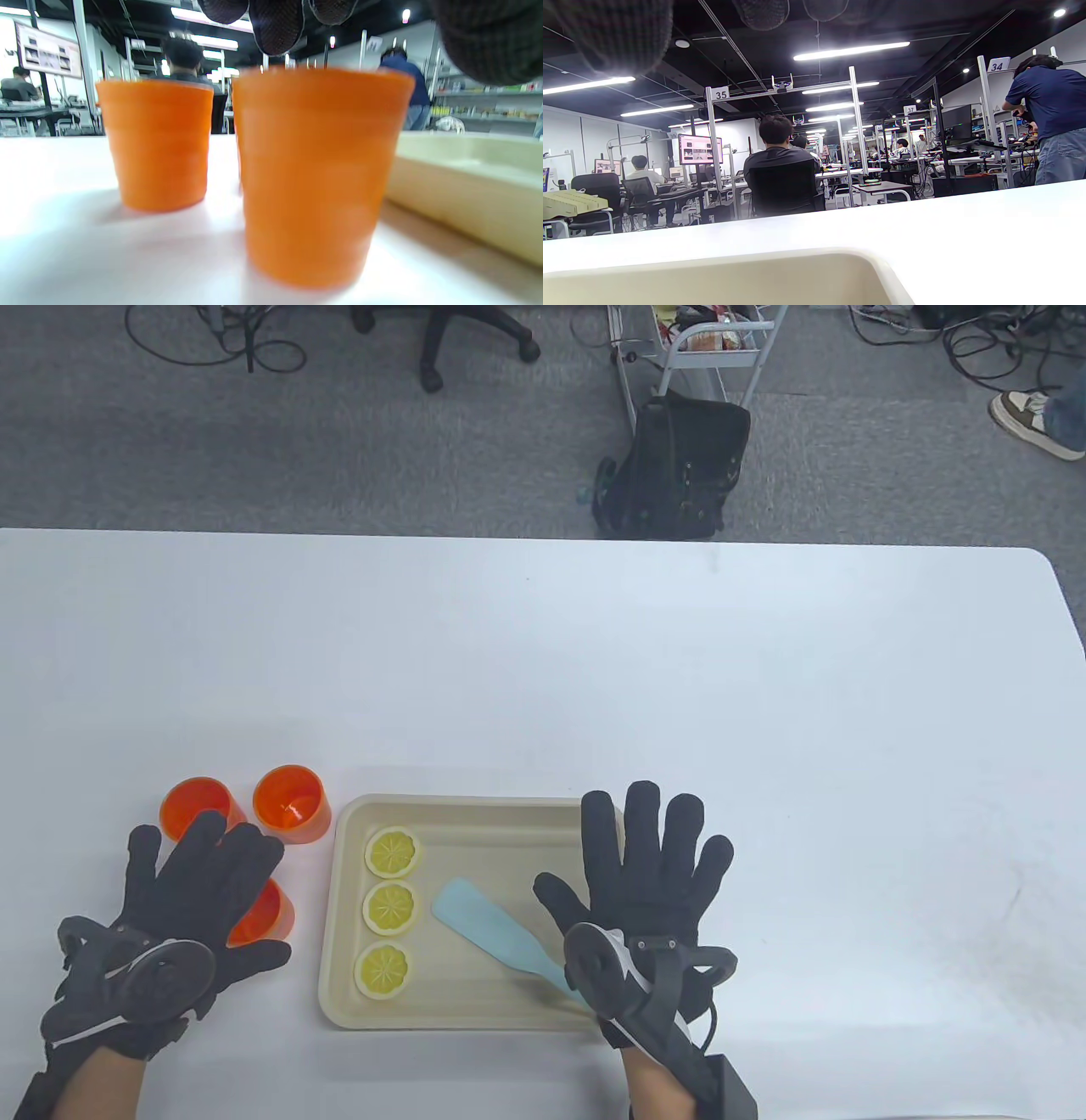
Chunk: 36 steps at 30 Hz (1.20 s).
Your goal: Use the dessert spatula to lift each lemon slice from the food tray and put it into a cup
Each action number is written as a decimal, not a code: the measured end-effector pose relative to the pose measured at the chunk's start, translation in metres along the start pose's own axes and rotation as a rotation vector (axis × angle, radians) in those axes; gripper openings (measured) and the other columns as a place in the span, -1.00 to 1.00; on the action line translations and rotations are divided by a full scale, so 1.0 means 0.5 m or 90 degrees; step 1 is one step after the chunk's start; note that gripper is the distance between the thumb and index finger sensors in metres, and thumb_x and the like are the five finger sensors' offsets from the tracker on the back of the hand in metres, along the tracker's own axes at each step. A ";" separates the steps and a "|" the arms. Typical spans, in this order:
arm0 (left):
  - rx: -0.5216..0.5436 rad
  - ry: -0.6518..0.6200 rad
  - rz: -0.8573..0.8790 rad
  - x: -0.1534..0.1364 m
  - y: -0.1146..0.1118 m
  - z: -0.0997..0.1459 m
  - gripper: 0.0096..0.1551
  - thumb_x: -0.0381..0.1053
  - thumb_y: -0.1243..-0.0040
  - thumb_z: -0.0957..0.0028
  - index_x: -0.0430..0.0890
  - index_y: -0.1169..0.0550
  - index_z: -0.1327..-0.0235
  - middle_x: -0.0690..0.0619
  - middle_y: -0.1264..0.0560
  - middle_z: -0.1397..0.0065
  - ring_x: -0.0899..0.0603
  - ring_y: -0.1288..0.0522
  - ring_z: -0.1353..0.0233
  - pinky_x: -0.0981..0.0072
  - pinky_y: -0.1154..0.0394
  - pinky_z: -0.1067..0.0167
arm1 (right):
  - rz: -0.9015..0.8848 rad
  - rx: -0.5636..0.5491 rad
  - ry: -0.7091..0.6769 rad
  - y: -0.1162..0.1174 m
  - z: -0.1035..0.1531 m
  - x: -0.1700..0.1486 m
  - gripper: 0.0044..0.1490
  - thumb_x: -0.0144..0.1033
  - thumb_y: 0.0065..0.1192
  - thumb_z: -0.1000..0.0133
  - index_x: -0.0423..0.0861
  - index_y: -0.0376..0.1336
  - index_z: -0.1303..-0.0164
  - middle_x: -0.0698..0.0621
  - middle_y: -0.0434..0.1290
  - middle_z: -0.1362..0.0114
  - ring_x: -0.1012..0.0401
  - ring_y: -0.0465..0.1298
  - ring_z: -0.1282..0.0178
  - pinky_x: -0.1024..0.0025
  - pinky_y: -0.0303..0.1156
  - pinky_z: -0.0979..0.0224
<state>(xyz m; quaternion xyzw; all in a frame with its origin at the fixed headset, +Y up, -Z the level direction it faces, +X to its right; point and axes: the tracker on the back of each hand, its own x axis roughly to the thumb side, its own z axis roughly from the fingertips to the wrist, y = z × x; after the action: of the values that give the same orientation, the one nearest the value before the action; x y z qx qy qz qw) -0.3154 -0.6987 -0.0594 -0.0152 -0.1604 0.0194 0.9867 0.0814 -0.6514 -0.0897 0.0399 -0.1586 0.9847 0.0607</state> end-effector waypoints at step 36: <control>0.172 -0.018 0.099 0.000 0.035 0.028 0.25 0.62 -0.33 0.19 0.14 -0.17 -0.72 -0.03 -0.36 -0.65 -0.35 -0.10 -0.78 -0.67 0.14 -0.51 | -0.003 0.051 -0.047 -0.002 0.006 0.028 0.16 0.33 0.24 -0.05 0.12 -0.13 -0.77 -0.14 -0.20 -0.86 -0.29 -0.34 -0.80 -0.48 -0.39 -0.58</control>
<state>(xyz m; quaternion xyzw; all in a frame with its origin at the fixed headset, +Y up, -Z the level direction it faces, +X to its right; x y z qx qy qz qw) -0.3206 -0.6807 -0.0469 0.1054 -0.1689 0.1169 0.9730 0.0677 -0.6500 -0.0849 0.0785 -0.1213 0.9880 0.0553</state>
